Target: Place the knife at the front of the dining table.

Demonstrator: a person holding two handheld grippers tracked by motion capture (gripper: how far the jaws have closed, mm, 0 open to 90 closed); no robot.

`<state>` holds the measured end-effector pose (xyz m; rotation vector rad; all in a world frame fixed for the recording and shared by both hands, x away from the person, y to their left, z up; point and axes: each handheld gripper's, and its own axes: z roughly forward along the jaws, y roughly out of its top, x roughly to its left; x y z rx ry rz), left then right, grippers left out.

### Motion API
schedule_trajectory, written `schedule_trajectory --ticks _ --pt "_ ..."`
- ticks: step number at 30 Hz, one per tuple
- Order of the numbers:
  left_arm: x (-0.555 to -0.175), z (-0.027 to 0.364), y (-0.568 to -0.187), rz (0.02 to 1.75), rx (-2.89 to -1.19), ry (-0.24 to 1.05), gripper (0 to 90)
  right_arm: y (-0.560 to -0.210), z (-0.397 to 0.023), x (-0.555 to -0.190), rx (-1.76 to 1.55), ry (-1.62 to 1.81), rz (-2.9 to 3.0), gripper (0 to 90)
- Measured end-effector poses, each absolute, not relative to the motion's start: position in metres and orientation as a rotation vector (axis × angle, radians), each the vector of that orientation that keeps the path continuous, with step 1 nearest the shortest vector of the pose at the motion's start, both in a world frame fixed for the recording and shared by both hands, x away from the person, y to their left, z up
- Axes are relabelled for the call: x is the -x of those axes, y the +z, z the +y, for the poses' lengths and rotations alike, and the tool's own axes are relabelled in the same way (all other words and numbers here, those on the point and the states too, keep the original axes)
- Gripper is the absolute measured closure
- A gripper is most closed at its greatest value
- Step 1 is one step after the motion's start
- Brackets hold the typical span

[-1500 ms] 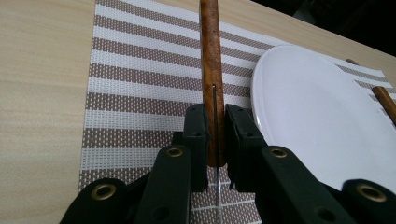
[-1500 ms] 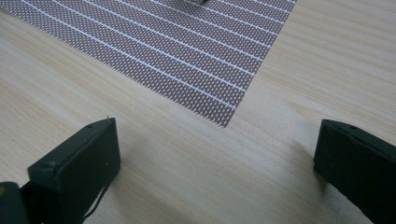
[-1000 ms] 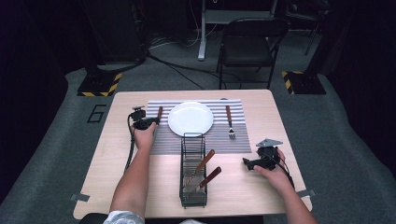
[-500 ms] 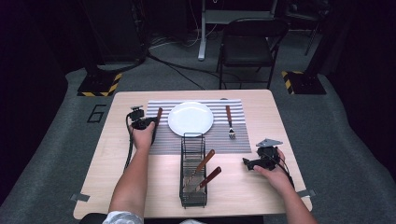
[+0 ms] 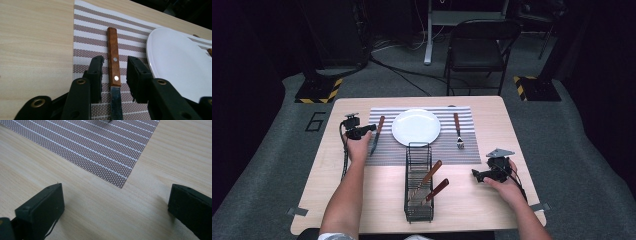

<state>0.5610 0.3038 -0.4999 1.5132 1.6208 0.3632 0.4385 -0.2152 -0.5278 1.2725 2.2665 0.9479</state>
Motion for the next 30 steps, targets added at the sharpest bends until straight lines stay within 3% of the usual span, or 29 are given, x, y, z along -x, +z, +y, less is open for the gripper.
schedule_trajectory --ticks 18,30 --pt "-0.52 0.309 -0.446 1.405 -1.648 0.444 51.6 -0.528 -0.215 -0.439 -1.273 0.947 2.265 0.0" --pt "-0.485 0.315 -0.419 1.288 -1.691 0.522 49.2 -0.528 -0.215 -0.439 -1.273 0.947 2.266 0.0"
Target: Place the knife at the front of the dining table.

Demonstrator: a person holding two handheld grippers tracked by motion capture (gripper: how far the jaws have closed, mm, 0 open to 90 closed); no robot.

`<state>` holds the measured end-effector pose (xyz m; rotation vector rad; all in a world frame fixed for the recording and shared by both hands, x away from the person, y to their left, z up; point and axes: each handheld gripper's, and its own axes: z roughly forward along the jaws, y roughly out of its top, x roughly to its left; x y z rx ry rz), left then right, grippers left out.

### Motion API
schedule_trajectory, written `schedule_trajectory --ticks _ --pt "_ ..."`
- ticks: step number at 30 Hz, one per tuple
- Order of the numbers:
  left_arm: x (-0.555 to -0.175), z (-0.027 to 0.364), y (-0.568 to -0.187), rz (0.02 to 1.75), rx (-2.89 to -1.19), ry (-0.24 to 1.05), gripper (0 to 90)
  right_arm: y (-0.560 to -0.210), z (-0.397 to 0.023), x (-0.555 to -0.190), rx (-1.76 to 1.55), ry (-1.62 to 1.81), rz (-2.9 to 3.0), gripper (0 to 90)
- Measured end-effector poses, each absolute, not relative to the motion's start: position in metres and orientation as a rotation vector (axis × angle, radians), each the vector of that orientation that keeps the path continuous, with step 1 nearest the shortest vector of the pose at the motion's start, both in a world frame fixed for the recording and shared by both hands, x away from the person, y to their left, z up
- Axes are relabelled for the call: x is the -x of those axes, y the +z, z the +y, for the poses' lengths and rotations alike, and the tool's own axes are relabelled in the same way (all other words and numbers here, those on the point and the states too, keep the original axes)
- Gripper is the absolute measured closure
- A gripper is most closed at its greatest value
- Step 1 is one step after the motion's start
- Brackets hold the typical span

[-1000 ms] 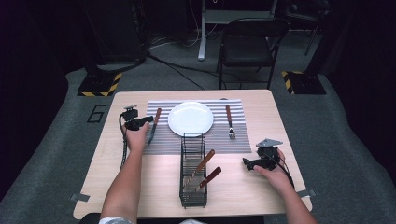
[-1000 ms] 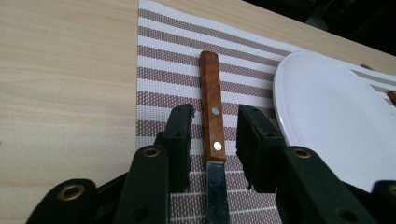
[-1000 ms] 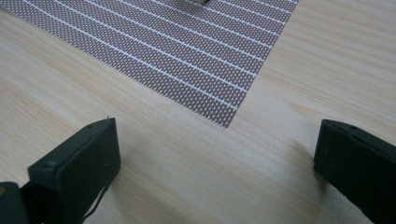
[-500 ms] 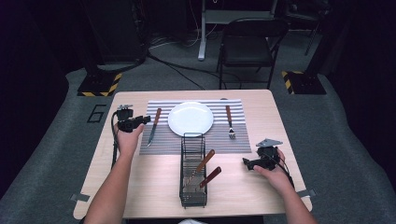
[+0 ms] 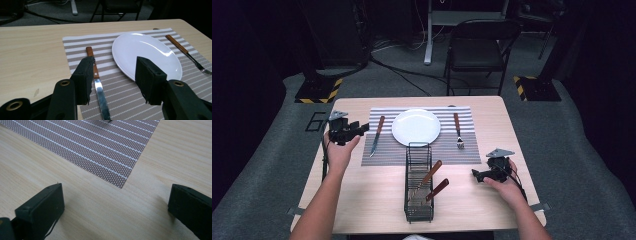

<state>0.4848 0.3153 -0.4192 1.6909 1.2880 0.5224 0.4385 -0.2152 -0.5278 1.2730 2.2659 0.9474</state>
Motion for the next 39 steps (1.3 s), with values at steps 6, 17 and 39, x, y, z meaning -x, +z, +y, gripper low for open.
schedule_trajectory --ticks 6,17,39 --pt "-0.468 0.319 -0.418 1.273 -1.707 0.519 49.2 -0.528 -0.215 -0.439 -1.269 0.948 2.265 0.0" --pt "-0.433 0.317 -0.436 1.23 -1.803 0.512 48.2 -0.528 -0.215 -0.439 -1.263 0.95 2.264 0.0" --pt "-0.414 0.348 -0.498 1.209 -1.955 0.513 39.4 -0.528 -0.215 -0.438 -1.291 0.939 2.249 0.0"
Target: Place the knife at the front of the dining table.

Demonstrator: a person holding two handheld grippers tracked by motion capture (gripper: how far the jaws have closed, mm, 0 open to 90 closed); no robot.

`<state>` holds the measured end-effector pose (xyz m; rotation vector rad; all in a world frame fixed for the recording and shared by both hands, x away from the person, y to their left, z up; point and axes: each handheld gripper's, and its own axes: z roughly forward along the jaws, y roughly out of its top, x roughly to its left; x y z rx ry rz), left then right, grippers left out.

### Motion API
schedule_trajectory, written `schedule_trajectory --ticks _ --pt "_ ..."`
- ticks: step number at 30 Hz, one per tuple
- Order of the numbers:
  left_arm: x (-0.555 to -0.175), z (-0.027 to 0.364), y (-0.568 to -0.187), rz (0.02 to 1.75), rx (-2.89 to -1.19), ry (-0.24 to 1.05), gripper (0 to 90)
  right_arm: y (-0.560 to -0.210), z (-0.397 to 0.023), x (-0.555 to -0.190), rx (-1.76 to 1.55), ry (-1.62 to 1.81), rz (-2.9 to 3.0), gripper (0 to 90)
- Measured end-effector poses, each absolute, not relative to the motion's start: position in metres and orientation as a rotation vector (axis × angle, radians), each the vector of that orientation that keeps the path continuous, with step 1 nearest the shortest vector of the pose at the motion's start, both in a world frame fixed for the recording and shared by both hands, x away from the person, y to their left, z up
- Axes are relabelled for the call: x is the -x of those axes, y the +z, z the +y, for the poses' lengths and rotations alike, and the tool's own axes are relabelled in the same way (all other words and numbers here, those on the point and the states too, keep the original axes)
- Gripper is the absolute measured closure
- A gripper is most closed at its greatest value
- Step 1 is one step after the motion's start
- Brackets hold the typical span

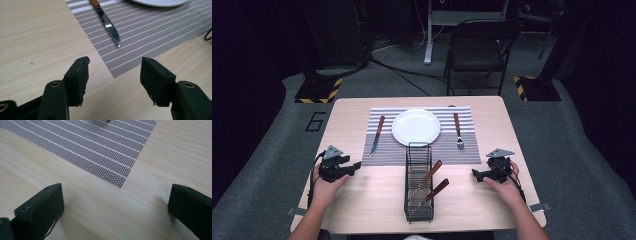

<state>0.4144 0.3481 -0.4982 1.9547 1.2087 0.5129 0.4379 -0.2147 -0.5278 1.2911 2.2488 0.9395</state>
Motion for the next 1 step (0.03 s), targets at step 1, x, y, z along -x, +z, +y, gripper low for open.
schedule_trajectory --ticks 1 --pt "-0.4149 0.3492 -0.502 1.216 -1.96 0.529 38.9 -0.5278 -0.2147 -0.4379 -1.293 0.939 2.248 0.0"
